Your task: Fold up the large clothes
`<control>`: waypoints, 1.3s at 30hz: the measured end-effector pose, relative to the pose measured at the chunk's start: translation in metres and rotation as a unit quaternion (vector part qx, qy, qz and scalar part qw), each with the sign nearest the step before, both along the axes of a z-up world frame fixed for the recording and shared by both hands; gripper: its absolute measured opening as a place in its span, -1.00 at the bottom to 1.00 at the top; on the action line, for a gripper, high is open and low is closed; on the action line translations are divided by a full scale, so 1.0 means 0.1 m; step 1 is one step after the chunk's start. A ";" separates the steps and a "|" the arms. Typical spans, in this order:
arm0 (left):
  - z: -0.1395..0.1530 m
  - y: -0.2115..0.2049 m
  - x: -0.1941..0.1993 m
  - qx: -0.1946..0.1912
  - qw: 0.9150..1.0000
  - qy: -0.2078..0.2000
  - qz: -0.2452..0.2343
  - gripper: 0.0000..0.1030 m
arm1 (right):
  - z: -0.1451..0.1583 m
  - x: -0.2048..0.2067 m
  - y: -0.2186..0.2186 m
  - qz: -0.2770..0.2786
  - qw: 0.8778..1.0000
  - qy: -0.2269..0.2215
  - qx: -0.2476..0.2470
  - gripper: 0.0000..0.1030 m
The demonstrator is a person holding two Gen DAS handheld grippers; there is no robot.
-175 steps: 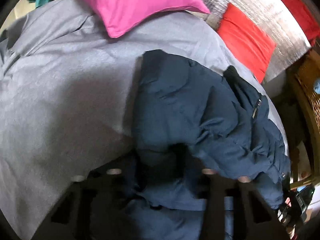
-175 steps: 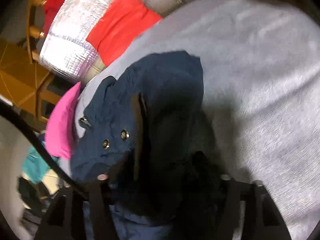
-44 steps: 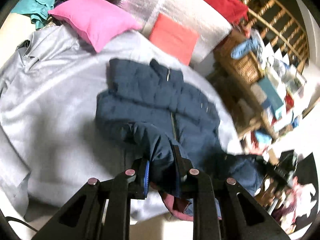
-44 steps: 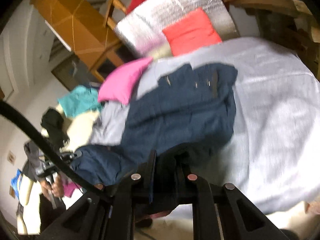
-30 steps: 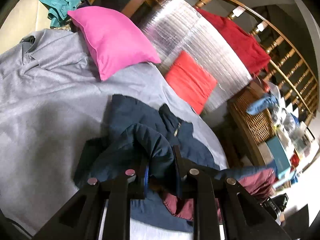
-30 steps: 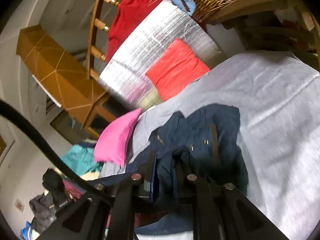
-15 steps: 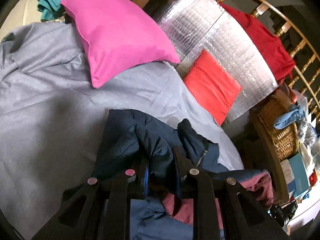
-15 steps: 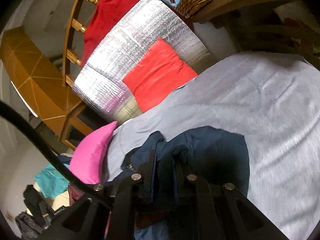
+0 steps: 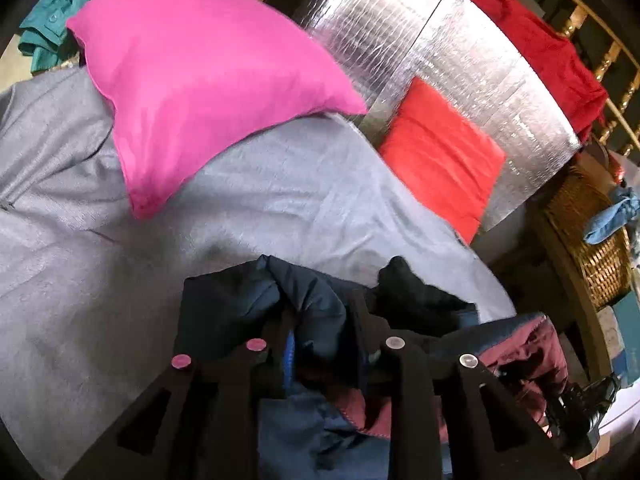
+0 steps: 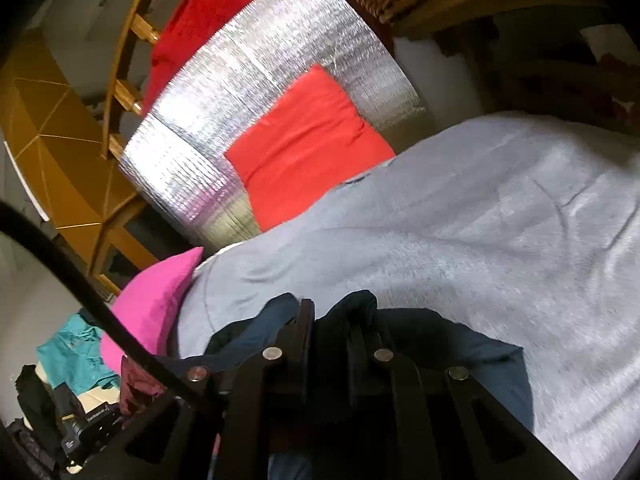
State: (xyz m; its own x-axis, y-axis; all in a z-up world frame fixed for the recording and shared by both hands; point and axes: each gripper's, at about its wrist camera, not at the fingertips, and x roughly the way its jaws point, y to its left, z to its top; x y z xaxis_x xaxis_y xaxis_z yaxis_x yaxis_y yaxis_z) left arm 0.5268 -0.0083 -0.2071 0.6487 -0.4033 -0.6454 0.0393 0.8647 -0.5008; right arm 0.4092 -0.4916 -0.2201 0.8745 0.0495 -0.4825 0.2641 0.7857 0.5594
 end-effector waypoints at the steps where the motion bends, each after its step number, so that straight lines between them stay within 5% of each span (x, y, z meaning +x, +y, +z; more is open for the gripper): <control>1: -0.03 0.01 0.04 -0.001 1.000 0.006 0.000 -0.40 | -0.04 0.06 0.00 0.000 1.000 0.005 0.001 -0.70; 3: -0.06 0.07 0.10 -0.022 1.000 0.012 0.005 -0.02 | -0.11 0.17 -0.02 0.003 1.000 0.019 0.005 -0.58; 6: -0.02 0.21 0.06 -0.071 0.997 -0.023 0.024 0.53 | -0.27 0.31 -0.12 0.014 0.997 0.043 0.055 -0.10; 8: 0.05 0.34 -0.01 -0.091 0.993 -0.049 0.054 0.61 | -0.31 0.29 -0.19 0.022 0.996 0.024 0.086 0.28; 11: 0.10 0.47 -0.07 -0.116 0.990 -0.046 0.068 0.63 | -0.19 0.15 -0.28 0.011 0.995 -0.020 0.097 0.56; 15: 0.19 0.57 -0.23 -0.113 0.990 -0.034 0.082 0.63 | 0.06 -0.11 -0.45 -0.007 0.992 -0.055 0.115 0.56; 21: 0.23 0.64 -0.75 -0.025 0.994 0.003 0.109 0.63 | 0.35 -0.69 -0.62 -0.044 0.992 -0.033 0.115 0.57; 25: 0.04 0.70 -1.10 -0.004 0.992 0.063 0.112 0.64 | 0.08 -1.13 -0.56 -0.036 0.988 0.010 0.153 0.57; 30: -0.17 0.79 -1.51 0.003 0.989 0.091 0.114 0.64 | -0.31 -1.50 -0.44 -0.025 0.978 0.080 0.189 0.58; 34: -0.28 0.90 -1.55 0.004 0.987 0.104 0.120 0.64 | -0.44 -1.60 -0.38 -0.015 0.975 0.107 0.196 0.58; 39: -0.47 0.90 -1.31 -0.038 0.988 0.123 0.085 0.64 | -0.58 -1.38 -0.41 -0.002 0.976 0.117 0.182 0.61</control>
State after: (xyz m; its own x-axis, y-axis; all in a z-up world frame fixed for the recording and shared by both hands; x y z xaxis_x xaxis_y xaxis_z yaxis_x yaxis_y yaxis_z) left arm 0.3957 0.0814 -0.2541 0.5390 -0.3550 -0.7639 -0.2349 0.8075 -0.5410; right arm 0.2712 -0.5327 -0.2782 0.7427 0.2523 -0.6203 0.4208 0.5447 0.7254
